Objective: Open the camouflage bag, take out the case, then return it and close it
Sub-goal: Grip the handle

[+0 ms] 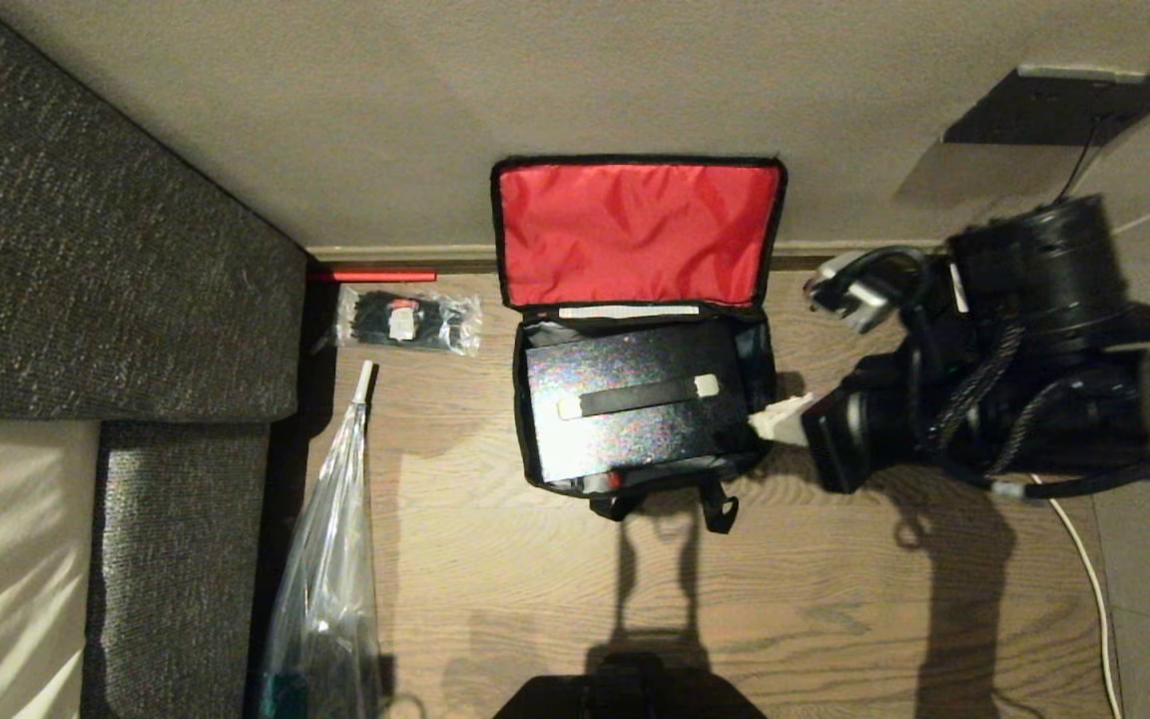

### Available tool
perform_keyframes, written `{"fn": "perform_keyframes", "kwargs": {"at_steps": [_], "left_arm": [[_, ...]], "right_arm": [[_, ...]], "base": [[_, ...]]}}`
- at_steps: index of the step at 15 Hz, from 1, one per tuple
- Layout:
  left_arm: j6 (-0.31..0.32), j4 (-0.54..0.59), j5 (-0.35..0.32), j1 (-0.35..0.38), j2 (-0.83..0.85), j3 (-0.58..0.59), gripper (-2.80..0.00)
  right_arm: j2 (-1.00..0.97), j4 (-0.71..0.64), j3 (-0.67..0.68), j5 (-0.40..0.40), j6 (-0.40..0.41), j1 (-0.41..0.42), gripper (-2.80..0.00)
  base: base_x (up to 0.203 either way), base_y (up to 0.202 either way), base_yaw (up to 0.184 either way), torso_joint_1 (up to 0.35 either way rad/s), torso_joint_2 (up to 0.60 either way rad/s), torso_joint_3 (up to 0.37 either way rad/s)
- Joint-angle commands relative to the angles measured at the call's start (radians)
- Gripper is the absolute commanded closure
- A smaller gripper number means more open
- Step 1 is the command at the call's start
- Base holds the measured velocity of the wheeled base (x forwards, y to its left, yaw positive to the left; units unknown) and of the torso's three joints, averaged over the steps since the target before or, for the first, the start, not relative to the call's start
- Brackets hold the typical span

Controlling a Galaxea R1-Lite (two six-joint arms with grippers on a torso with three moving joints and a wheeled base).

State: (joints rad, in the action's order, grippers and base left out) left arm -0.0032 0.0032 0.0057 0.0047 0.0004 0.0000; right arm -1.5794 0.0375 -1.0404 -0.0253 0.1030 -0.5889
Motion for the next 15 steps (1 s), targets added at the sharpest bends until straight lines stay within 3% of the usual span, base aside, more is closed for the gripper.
{"fn": "perform_keyframes", "kwargs": {"at_steps": [1,3,6,7,8,9,11,13,15], "left_arm": [[0.0,0.0,0.0,0.0,-0.002,0.003,0.0],[0.0,0.0,0.0,0.001,-0.002,0.003,0.0],[0.0,0.0,0.0,0.001,-0.002,0.003,0.0],[0.0,0.0,0.0,0.001,-0.002,0.003,0.0],[0.0,0.0,0.0,0.0,-0.002,0.003,0.0],[0.0,0.0,0.0,0.0,-0.002,0.003,0.0],[0.0,0.0,0.0,0.0,-0.002,0.003,0.0],[-0.001,0.0,0.0,0.0,-0.002,0.003,0.0],[0.0,0.0,0.0,0.0,-0.002,0.003,0.0]], "right_arm": [[-0.154,0.041,0.034,0.104,0.106,-0.067,-2.8],[-0.178,0.041,0.04,0.168,0.234,-0.078,-2.8],[-0.203,0.055,0.057,0.235,0.282,-0.144,-2.8],[-0.23,0.095,0.068,0.314,0.302,-0.185,-2.8],[-0.276,0.141,0.066,0.444,0.361,-0.211,-2.8],[-0.307,0.184,0.062,0.523,0.42,-0.235,-2.8],[-0.324,0.226,0.062,0.565,0.463,-0.251,-2.8],[-0.401,0.434,0.075,0.785,0.651,-0.276,-2.8],[-0.494,0.68,0.102,0.852,0.866,-0.287,-2.8]], "base": [[0.0,0.0,0.0,0.0,0.0,0.0],[0.0,0.0,0.0,0.0,0.0,0.0],[0.0,0.0,0.0,0.0,0.0,0.0],[0.0,0.0,0.0,0.0,0.0,0.0],[0.0,0.0,0.0,0.0,0.0,0.0],[0.0,0.0,0.0,0.0,0.0,0.0],[0.0,0.0,0.0,0.0,0.0,0.0],[0.0,0.0,0.0,0.0,0.0,0.0],[0.0,0.0,0.0,0.0,0.0,0.0]]}}
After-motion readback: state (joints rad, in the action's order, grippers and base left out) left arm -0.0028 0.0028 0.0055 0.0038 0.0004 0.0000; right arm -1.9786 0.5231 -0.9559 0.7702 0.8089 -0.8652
